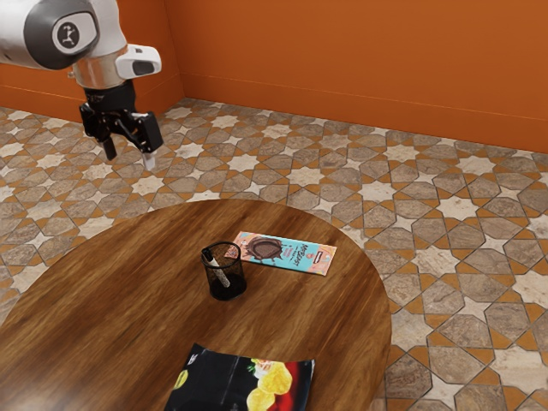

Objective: Take the marker out of the pen holder and place it to the left of the pen holder.

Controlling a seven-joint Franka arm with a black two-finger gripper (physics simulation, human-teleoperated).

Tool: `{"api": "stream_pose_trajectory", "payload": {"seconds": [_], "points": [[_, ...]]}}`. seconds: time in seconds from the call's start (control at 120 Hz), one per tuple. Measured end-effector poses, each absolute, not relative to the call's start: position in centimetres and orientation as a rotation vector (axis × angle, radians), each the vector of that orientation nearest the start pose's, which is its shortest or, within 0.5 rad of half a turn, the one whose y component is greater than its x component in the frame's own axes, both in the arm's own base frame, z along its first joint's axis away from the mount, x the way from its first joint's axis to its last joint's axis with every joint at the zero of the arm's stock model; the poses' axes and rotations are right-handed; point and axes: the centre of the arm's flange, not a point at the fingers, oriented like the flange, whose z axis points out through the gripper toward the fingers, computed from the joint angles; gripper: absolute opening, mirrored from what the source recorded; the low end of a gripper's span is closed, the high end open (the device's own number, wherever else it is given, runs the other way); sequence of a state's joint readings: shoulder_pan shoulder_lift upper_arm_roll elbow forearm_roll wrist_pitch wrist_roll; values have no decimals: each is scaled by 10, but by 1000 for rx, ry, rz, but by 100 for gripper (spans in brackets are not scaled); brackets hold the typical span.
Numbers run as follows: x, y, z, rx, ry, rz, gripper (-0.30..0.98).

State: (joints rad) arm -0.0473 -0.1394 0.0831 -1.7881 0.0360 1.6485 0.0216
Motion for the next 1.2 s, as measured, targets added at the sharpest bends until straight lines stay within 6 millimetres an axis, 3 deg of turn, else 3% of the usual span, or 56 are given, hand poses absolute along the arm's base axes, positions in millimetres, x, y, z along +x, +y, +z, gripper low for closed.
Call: {"api": "stream_pose_trajectory", "payload": {"seconds": [0.117,0.2,0.233,0.283,0.4,0.467,0.608,0.65,0.867,0.992,1.2], "points": [[513,37,596,-3119,-48,19,67],[515,3,589,-3126,54,24,67],[512,-7,566,-3130,84,90,67],[510,5,548,-3132,53,126,67],[517,17,534,-3114,31,87,67],[522,14,503,-3110,34,123,67],[538,1,405,-3100,26,309,67],[540,-4,390,-3100,29,330,67],[546,-30,400,-3220,-106,251,67],[568,-20,384,-3198,-146,208,67],[584,-20,350,-3166,-113,149,67]]}}
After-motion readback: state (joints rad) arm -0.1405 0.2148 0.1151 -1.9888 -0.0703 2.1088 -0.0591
